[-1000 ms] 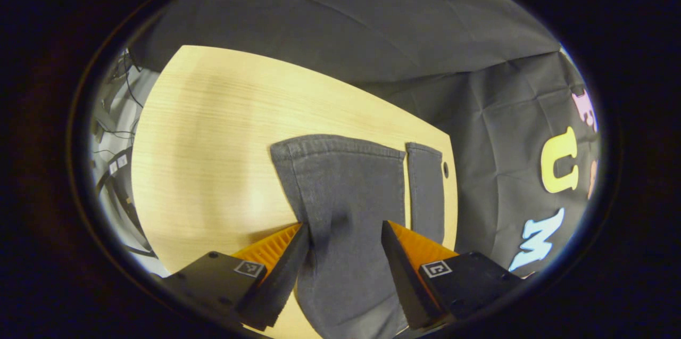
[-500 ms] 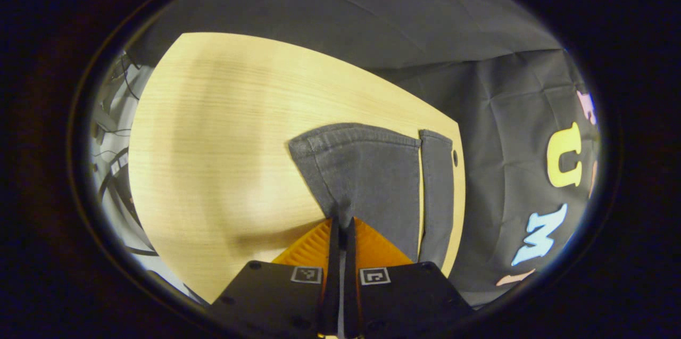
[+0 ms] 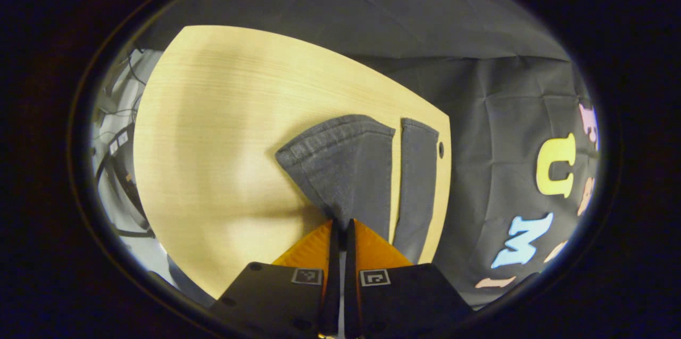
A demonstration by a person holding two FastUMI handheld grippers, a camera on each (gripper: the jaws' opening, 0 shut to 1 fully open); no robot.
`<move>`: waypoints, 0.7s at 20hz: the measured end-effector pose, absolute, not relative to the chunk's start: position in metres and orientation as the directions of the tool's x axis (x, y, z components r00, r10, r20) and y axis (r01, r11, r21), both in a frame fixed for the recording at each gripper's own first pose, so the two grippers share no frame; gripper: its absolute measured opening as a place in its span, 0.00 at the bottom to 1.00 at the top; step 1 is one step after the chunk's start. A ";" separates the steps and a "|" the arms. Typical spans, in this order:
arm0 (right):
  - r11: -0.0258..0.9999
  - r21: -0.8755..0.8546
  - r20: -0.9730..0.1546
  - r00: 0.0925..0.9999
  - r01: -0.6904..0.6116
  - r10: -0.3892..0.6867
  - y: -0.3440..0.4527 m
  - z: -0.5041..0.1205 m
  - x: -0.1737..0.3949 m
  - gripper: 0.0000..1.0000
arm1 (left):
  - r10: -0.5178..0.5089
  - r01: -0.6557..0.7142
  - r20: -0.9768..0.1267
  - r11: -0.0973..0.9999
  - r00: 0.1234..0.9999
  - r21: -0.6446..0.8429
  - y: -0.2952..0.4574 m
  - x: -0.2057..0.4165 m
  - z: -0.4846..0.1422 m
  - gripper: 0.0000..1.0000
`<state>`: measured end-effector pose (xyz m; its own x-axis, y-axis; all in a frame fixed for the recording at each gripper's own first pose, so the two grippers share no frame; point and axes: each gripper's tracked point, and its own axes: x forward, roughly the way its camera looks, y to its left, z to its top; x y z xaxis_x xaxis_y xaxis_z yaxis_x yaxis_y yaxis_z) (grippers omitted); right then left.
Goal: Grasp the waist and the cuffs of the jeans and fold them to make the two legs overlap; first hold the waist and fold one-third of the jeans toward the cuffs, then hold the cuffs and fold the remaining one-third in the same direction to finish folding.
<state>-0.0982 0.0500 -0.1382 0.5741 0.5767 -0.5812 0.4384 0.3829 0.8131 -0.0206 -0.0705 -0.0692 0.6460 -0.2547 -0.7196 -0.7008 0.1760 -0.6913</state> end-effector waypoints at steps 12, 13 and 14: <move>0.301 0.908 -0.417 0.548 0.293 0.725 -0.003 -0.064 -0.004 0.02 | -0.318 -0.725 -0.672 -0.079 0.669 -0.684 -0.080 0.050 0.031 0.11; 0.298 0.904 -0.423 0.544 0.306 0.725 0.006 -0.060 0.014 0.02 | -0.319 -0.730 -0.677 -0.075 0.663 -0.679 -0.081 0.068 0.032 0.12; 0.295 0.899 -0.431 0.538 0.322 0.724 0.020 -0.053 0.036 0.02 | -0.321 -0.732 -0.680 -0.066 0.659 -0.678 -0.084 0.087 0.034 0.11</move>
<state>0.0364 0.0201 -0.0528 0.5383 0.7244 -0.4307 0.3222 0.2953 0.8994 0.0868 -0.0844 0.0338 0.6587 -0.3215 -0.6803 -0.7323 -0.0663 -0.6777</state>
